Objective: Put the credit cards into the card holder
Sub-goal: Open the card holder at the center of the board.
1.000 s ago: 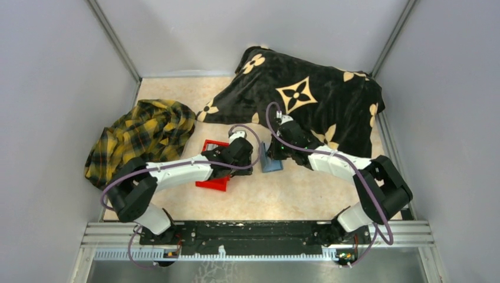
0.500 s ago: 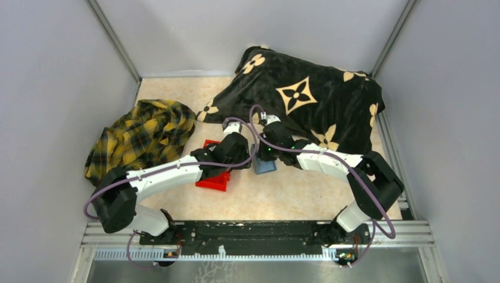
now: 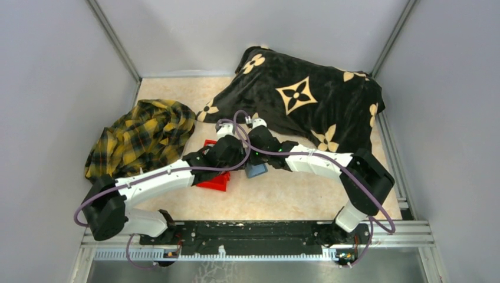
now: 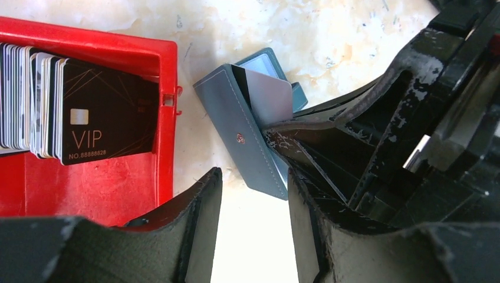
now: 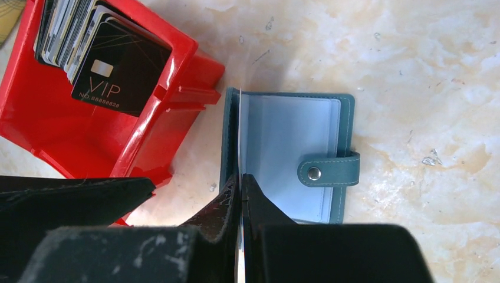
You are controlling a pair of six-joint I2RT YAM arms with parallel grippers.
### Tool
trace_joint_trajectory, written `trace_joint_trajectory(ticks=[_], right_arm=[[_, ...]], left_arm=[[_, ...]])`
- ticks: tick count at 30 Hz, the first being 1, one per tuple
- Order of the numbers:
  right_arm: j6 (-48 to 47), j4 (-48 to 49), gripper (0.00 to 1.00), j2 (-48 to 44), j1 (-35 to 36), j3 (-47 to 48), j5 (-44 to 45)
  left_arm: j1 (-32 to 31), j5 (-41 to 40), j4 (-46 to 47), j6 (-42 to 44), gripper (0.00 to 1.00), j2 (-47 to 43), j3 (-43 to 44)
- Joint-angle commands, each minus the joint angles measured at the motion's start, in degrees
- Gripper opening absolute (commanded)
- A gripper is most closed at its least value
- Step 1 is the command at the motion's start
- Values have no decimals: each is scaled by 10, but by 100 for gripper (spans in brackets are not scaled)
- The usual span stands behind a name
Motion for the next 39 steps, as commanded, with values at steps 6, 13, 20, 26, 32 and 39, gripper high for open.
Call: trace_joint_trajectory(ticks=[6,13,20,26,32,39], right_arm=[[14,6,0,2,20,24,17],[39,30,0,-17,19,5,-12],[81,73,0,-42,19,-28,-46],[94,84,0,-66,19,-49,-51],[98,81,0,-83,21,-58,-48],[101,84,0,-101,21,-72,-50]], left_arm=[[-3,-16,3,-8,54,1,-22],[-3,-26,3,-23,55,7,-44],[-3,-40,2,-47,56,-10,-68],[-3,-53,-2,-60,56,-31,-76],[-4,-55,-5,-69,56,-36,-79],[-8,-63,-6,-85,56,-33,-84]])
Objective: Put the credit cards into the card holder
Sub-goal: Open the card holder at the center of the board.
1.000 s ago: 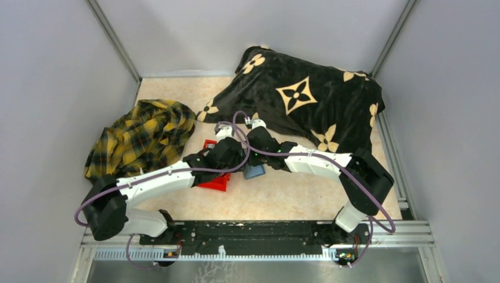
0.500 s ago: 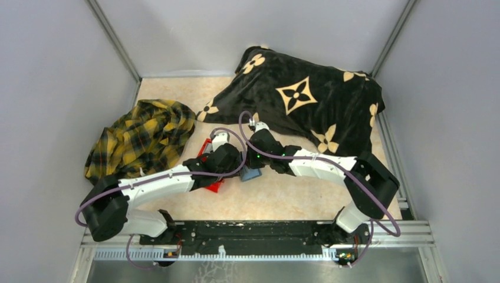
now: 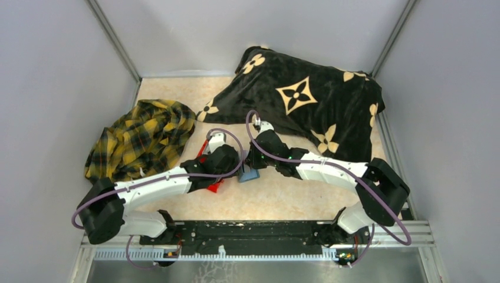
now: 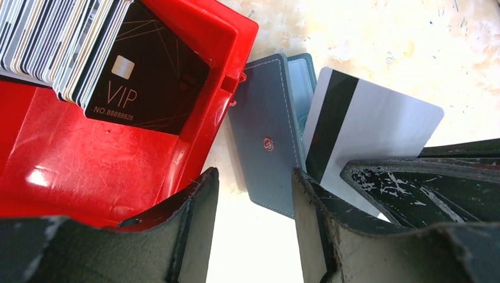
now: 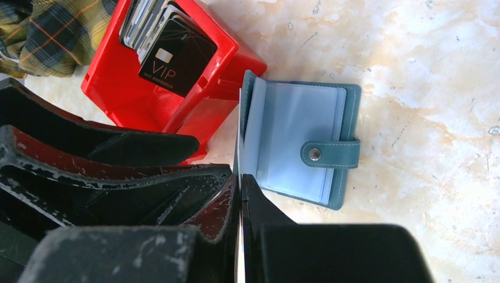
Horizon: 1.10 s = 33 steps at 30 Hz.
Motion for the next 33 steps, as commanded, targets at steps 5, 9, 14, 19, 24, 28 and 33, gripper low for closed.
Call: trace_joint_trajectory(ticks=[5,9,14,19,24,28,33], right_arm=[[15,37,0,-34,8,-13,-14],[24,51,0,-32,8,-17,-28],[35,70,0,-29,11,-26,-38],[43,79,0,-27,14,-28,-43],[45,84,0,-20,14,-26,-44],[50,93,0,-14,14,-32,-43],[62,122,0,-6,14,-49,-41]], left_arm=[[-8,-24,-7,-16,56,-14,-5],[-10,-27,-9,-22,56,-22,-8],[-16,-34,-8,-31,57,-37,-13],[-21,-31,-2,-24,59,-40,-10],[-23,-25,-2,-19,59,-27,-9],[-24,-19,-2,-19,58,-15,-15],[-26,-12,-2,-21,55,-12,-28]])
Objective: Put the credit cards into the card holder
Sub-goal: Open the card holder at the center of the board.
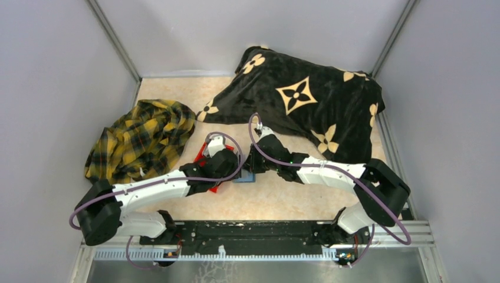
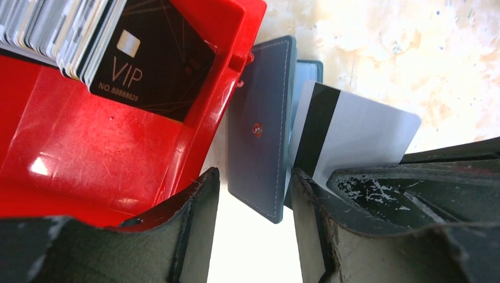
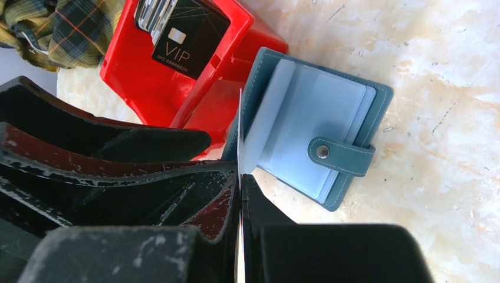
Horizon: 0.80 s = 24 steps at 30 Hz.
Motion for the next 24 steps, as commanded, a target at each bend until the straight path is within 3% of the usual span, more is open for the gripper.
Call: trace_joint_trajectory(ticks=[1,14,24], right_arm=[[22,76,0,4,8,-9,-8],[47,152,0,31,8,-31,-21],[45,169,0,43,8,-36,-30]], left_arm=[[-8,10,2,0,55,4,-17],[-22,16,-5,3,53,39,-10],[-37,-41,-47,-18,53,61,14]])
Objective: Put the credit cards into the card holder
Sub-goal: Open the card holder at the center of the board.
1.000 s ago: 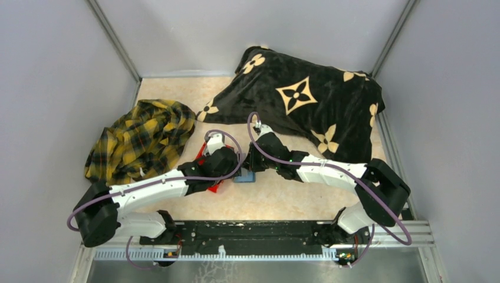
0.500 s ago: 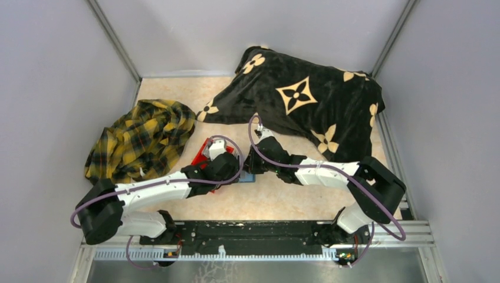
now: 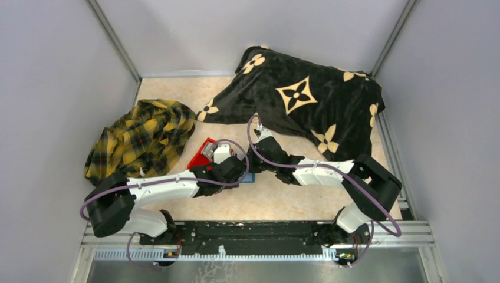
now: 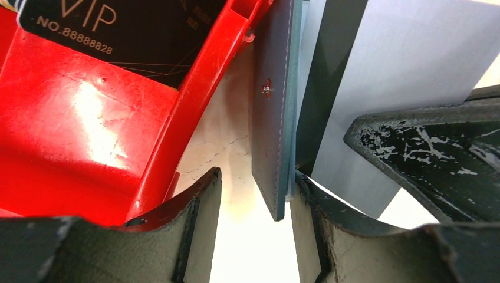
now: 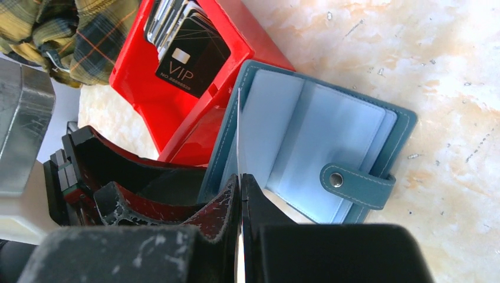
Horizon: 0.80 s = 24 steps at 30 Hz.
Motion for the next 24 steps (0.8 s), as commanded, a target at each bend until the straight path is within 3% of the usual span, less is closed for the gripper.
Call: trace_joint_trajectory(ticks=[1,15,24], right_arm=[[9,52,0,0,8,-2,-22],[6,51,0,-1,7,-18,-19],[4,55,0,-4,-1,-29,-24]], left_arm=[[-8,-47,-11,-20,53,0,22],[-49,-172,0,-76,51,40,45],[-78,-246,-24,-123,32,37,40]])
